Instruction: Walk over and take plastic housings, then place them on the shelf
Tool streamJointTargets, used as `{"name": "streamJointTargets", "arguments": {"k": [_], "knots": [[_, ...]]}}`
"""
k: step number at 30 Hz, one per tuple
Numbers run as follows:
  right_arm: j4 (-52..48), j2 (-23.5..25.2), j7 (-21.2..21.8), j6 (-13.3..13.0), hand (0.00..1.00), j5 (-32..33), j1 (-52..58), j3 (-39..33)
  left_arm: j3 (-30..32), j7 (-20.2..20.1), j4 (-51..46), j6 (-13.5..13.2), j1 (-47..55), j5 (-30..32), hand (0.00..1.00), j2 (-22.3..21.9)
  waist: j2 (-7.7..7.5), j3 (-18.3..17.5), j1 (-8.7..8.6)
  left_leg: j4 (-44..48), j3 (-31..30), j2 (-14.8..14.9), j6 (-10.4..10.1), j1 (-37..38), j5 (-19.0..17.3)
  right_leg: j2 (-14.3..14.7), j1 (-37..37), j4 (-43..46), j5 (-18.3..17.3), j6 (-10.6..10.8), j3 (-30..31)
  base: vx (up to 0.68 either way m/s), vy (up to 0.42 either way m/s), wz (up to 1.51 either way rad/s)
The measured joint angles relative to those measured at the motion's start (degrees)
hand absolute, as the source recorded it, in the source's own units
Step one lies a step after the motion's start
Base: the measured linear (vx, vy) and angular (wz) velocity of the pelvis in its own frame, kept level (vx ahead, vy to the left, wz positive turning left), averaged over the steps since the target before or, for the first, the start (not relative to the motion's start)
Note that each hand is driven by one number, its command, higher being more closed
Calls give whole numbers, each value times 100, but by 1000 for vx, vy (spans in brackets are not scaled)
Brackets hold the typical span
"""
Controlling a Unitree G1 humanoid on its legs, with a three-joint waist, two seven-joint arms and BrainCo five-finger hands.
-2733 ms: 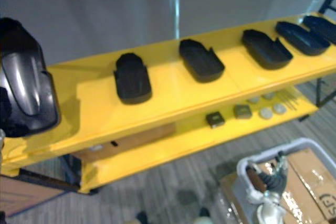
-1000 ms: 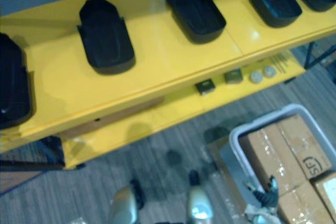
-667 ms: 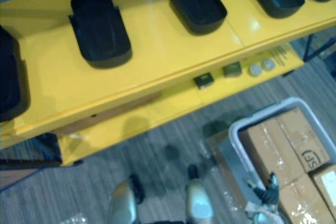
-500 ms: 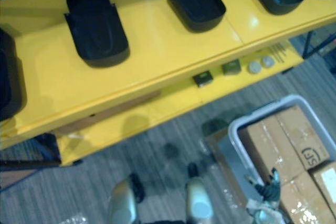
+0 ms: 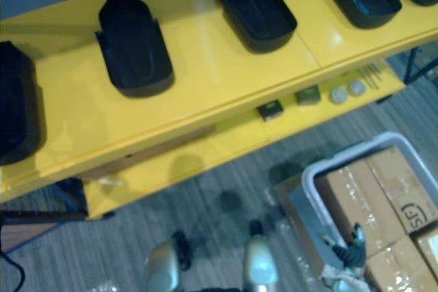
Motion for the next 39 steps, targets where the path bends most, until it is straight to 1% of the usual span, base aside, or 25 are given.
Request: {"name": "streamJointTargets", "arguments": {"k": [1,3,4,6,7,8,9,10,11,12,13,14,15,16,17,19,20,22,23,25,26,28,31,35,39], "knots": [[142,30,-55,-13,0,-47,-1,-1,-96,89,-144,-225,-2,7,0,1,49,-173,-1,-69,-9,-10,-14,12,22,-5,24,-67,5,-5,-24,80,-12,6],[251,94,-68,-15,0,-54,-6,-3,-246,137,-395,-517,7,-23,0,-2,91,-297,-9,-205,-45,-49,-23,170,64,-35,211,-174,6,-6,-103,107,-3,15],[299,156,-70,-20,0,-77,-7,-3,-233,139,-704,-734,115,-189,100,-2,89,-389,-16,-319,-68,-95,-34,293,107,-68,340,-256,6,-7,-153,101,-8,20],[437,270,-95,-19,0,-173,-4,-12,-3,11,-1522,-1146,685,-411,100,-25,124,-744,14,-518,-96,-136,-51,331,155,-93,417,-439,24,-29,-231,81,-19,17],[456,314,-120,-19,0,-205,-4,-15,112,-52,-1748,-1264,899,-423,100,-62,141,-826,19,-572,-112,-140,-56,346,169,-95,456,-491,43,-43,-272,130,-19,19],[484,433,-176,-17,0,-216,-6,-14,406,-264,-2259,-1490,1467,-467,100,-146,157,-872,62,-696,-130,-155,-75,528,211,-102,657,-595,60,-60,-330,99,-12,15],[517,478,-184,-15,0,-220,3,-15,564,-348,-2492,-1552,1760,-473,100,-233,163,-936,83,-740,-140,-157,-79,542,213,-102,708,-636,62,-63,-355,91,-16,19],[611,558,-191,8,0,-326,42,-65,845,-598,-2955,-1718,2333,-704,100,-509,175,-1111,141,-824,-186,-175,-95,554,224,-111,778,-740,66,-68,-428,60,-16,21],[661,627,-195,46,0,-407,75,-147,1072,-845,-3313,-1796,2781,-903,100,-800,191,-1200,177,-858,-264,-191,-103,566,229,-113,834,-783,72,-77,-491,89,-16,33],[676,733,-215,89,0,-442,128,-253,1351,-1135,-3793,-1905,3442,-1013,100,-1247,201,-1240,218,-908,-332,-201,-109,618,242,-116,956,-842,89,-103,-597,73,-12,34],[679,787,-251,101,0,-445,170,-293,1441,-1257,-3998,-1920,3750,-1073,100,-1489,199,-1276,246,-912,-382,-210,-111,608,243,-117,991,-868,90,-104,-644,47,-8,35],[697,924,-319,153,0,-499,279,-411,1542,-1582,-4366,-1962,4463,-1126,100,-2125,168,-1374,373,-954,-441,-225,-126,597,265,-119,1004,-914,99,-119,-720,25,-10,25],[726,960,-326,169,0,-554,299,-440,1585,-1709,-4471,-1979,4744,-1125,100,-2375,143,-1390,410,-983,-463,-239,-123,597,287,-124,1013,-938,104,-126,-748,36,-16,33],[806,1011,-334,175,0,-624,340,-493,1585,-1897,-4611,-1980,5233,-1119,100,-2839,109,-1406,494,-1009,-580,-286,-117,578,323,-140,1066,-979,113,-141,-811,24,-13,34],[839,1027,-341,187,0,-658,369,-524,1576,-2013,-4655,-1981,5454,-1108,100,-3071,91,-1416,496,-1014,-632,-302,-113,557,330,-148,1109,-1017,130,-165,-864,13,-8,45],[922,1092,-410,203,0,-700,403,-670,1479,-2441,-4851,-1975,6265,-1066,100,-3769,85,-1422,559,-1012,-751,-336,-107,503,332,-155,1179,-1085,171,-226,-958,-12,26,30],[922,1094,-422,204,0,-717,416,-684,1410,-2563,-4853,-1975,6424,-1087,100,-3864,79,-1426,602,-1018,-750,-342,-103,496,328,-158,1194,-1102,175,-233,-957,-34,37,8],[920,1089,-424,202,0,-836,437,-695,1105,-3192,-4853,-1966,6927,-1253,100,-4130,68,-1432,663,-1020,-777,-364,-91,481,318,-172,1214,-1130,170,-242,-963,-46,19,4],[920,1089,-424,201,0,-849,437,-695,1025,-3310,-4853,-1963,7018,-1260,100,-4186,71,-1431,663,-1017,-784,-369,-83,469,314,-175,1213,-1140,165,-249,-966,-47,6,7],[920,1079,-424,199,0,-877,467,-694,723,-3811,-4846,-1930,7157,-1294,100,-4346,92,-1451,645,-989,-855,-382,-67,362,356,-182,1189,-1231,130,-307,-1046,-42,-7,10],[920,1072,-424,199,0,-876,474,-694,650,-3916,-4805,-1929,7138,-1292,100,-4356,84,-1454,644,-995,-883,-388,-72,383,383,-188,1186,-1231,129,-308,-1076,-38,-6,11],[920,1031,-423,187,0,-875,479,-696,462,-4257,-4631,-1888,7084,-1298,100,-4355,161,-1437,622,-1011,-898,-378,-100,394,424,-191,1181,-1222,129,-308,-1091,-36,2,3],[920,946,-420,159,0,-873,465,-688,266,-4438,-4403,-1889,6870,-1319,100,-4343,213,-1467,597,-1026,-889,-371,-106,399,436,-197,1170,-1222,143,-284,-1091,0,0,0],[924,830,-412,117,0,-872,349,-676,233,-4538,-3991,-1870,6560,-1380,100,-4262,207,-1463,518,-1035,-851,-365,-104,399,440,-207,1146,-1228,170,-238,-1085,10,3,-3],[923,753,-408,20,0,-873,242,-678,24,-4507,-3606,-1805,6234,-1537,100,-3914,216,-1455,470,-1043,-718,-342,-103,405,444,-221,1075,-1227,196,-195,-1041,24,6,-13]]}}
